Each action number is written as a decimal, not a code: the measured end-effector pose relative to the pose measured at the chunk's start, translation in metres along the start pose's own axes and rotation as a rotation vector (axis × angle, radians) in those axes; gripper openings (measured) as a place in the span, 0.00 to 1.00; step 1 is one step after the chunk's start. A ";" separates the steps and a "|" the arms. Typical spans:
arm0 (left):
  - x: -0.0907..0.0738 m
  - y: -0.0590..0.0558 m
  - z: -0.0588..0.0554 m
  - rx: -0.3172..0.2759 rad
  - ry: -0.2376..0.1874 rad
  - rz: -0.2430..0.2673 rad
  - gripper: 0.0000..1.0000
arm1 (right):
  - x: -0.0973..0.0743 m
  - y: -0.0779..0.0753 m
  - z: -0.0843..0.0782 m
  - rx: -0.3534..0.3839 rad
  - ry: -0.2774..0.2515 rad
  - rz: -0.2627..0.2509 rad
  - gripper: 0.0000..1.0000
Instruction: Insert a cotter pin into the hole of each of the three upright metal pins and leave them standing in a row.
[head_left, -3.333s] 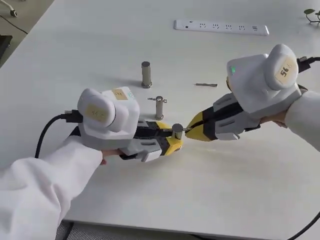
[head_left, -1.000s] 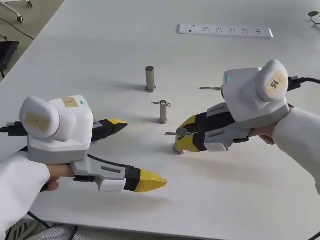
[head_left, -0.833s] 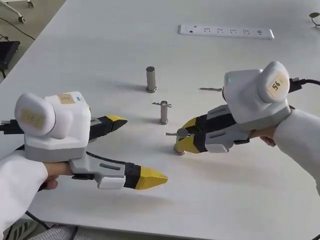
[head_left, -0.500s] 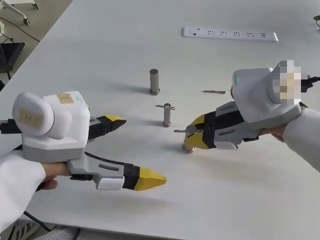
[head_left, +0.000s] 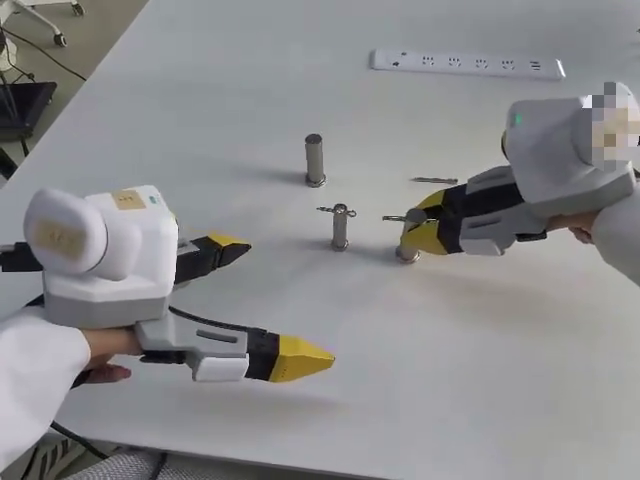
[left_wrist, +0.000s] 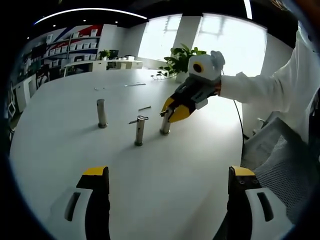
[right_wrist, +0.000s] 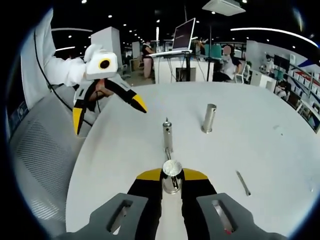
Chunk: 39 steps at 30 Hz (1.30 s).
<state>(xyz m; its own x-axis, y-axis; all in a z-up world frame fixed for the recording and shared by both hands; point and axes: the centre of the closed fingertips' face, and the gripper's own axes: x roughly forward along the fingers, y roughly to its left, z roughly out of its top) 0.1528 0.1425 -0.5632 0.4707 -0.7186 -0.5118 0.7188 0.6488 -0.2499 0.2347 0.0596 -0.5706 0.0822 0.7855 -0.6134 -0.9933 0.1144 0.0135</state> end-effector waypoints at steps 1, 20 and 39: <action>0.000 0.000 0.000 -0.002 -0.004 0.000 0.99 | 0.001 0.000 -0.001 0.000 0.003 0.002 0.08; 0.005 -0.005 0.006 -0.016 -0.029 -0.007 0.99 | 0.003 -0.004 0.002 0.002 -0.047 -0.034 0.10; -0.005 -0.009 0.019 0.021 -0.047 0.005 0.99 | -0.068 0.002 0.045 0.123 -0.272 -0.204 0.48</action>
<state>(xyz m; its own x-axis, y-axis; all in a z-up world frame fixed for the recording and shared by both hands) 0.1534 0.1349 -0.5431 0.4976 -0.7266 -0.4738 0.7268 0.6474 -0.2295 0.2302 0.0333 -0.4934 0.3126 0.8701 -0.3810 -0.9384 0.3450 0.0180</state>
